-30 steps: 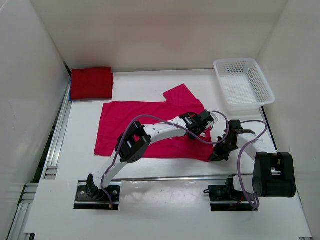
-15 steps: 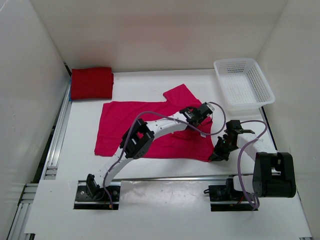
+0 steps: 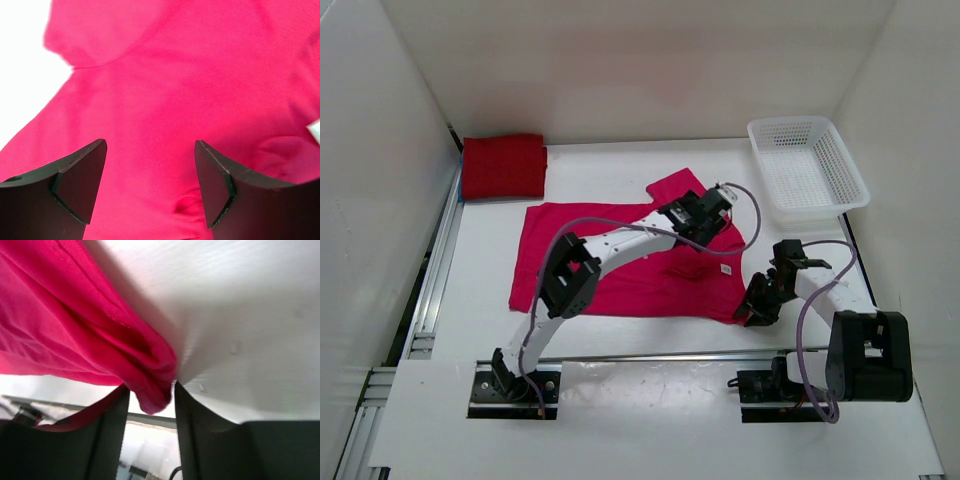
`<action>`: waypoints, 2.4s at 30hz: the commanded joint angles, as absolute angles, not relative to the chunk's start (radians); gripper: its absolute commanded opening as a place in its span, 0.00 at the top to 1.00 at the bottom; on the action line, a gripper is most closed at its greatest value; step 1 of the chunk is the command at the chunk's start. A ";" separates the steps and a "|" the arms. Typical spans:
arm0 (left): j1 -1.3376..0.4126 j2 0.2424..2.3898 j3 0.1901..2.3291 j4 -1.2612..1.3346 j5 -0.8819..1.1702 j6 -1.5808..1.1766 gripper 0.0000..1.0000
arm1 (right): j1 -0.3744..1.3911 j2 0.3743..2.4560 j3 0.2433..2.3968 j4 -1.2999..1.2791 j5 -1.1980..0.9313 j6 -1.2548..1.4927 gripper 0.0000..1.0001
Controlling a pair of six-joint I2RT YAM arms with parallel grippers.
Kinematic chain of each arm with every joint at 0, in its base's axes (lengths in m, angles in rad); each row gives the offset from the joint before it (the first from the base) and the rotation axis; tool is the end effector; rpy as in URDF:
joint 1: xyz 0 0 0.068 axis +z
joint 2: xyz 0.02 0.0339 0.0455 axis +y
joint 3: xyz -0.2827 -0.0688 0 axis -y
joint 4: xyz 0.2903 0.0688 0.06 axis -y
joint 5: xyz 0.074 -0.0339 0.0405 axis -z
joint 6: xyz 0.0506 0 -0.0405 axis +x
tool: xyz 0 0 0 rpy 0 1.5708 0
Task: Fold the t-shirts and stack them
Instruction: Fold the flattened tshirt in 1/3 of the way
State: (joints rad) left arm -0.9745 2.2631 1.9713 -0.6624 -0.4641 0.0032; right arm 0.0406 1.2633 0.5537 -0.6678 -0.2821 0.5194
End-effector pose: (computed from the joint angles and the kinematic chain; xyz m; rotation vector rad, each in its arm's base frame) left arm 0.3359 -0.4545 0.2078 0.9622 2.1914 0.1440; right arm 0.2166 0.0229 0.1190 0.6701 2.9196 0.4890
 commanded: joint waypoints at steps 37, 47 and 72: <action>-0.216 1.572 0.853 -0.666 -0.448 0.000 0.19 | 0.502 1.879 1.256 -0.629 0.026 0.497 0.99; -0.204 1.549 0.824 -0.666 -0.437 0.000 0.18 | 0.405 1.986 1.437 -0.620 0.095 0.529 0.99; 0.064 1.422 0.881 -0.873 -0.301 0.000 0.03 | 0.291 1.281 0.724 -0.723 -0.057 0.609 0.27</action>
State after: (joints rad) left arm 0.0395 1.4315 0.9321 -0.8181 -0.3424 0.0013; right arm 0.3016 1.3228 0.7845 -0.7208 -0.0010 0.5713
